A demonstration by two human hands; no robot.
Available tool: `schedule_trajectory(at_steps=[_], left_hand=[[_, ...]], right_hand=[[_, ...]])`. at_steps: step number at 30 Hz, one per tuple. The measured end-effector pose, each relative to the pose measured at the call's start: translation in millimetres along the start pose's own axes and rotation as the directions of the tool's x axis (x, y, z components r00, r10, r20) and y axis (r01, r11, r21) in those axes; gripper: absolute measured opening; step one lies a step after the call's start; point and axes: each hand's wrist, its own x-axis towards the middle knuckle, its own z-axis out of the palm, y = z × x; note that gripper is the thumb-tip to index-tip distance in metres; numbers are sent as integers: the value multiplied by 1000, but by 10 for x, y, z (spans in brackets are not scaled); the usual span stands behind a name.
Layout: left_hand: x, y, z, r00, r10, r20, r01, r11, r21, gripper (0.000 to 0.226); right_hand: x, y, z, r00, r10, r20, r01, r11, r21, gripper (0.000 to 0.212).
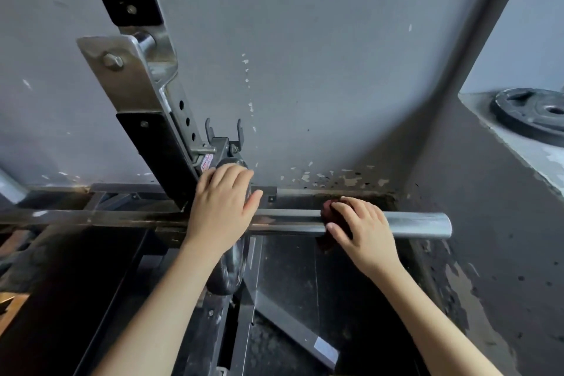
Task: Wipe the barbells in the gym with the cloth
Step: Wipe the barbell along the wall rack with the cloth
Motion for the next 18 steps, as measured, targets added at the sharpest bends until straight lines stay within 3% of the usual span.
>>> schedule_trajectory(at_steps=[2,4,5,7,9,11,13,16,18], left_hand=[[14,8,-12,996,-74,-55,67,990,-122,44],[13,12,-41,968,-219,-118,184,949,-256,44],[2,16,-47,950,-281,-135,232,928,-292,45],[-33,18,-36,932,-331,-149,273,909,-315,45],[-57,6,-14,929,-337,-152,270,899,-344,43],[-59,-23,-20,923,-360,-139,280,872,-402,37],[-51,-55,-34,919,-380,-102,299,844,-445,33],[-61,-99,-41,927,-372,-44,299,805,-513,40],[-76,-115,-40,931,-365,-27,294,789,-540,44]], right_hand=[[159,61,-20,990,140,12,-140,990,-2,45],[298,-136,56,927,374,-44,-375,927,-24,45],[320,-285,108,905,420,-73,-421,907,-13,43],[236,-528,184,947,316,-67,-314,949,37,39],[74,-532,203,999,51,-3,-51,997,50,43],[80,-348,123,993,-103,50,100,994,52,48],[211,-254,67,995,-24,101,20,999,34,45],[515,-431,152,935,318,157,-305,947,-99,42],[500,-676,223,951,286,116,-282,958,-51,43]])
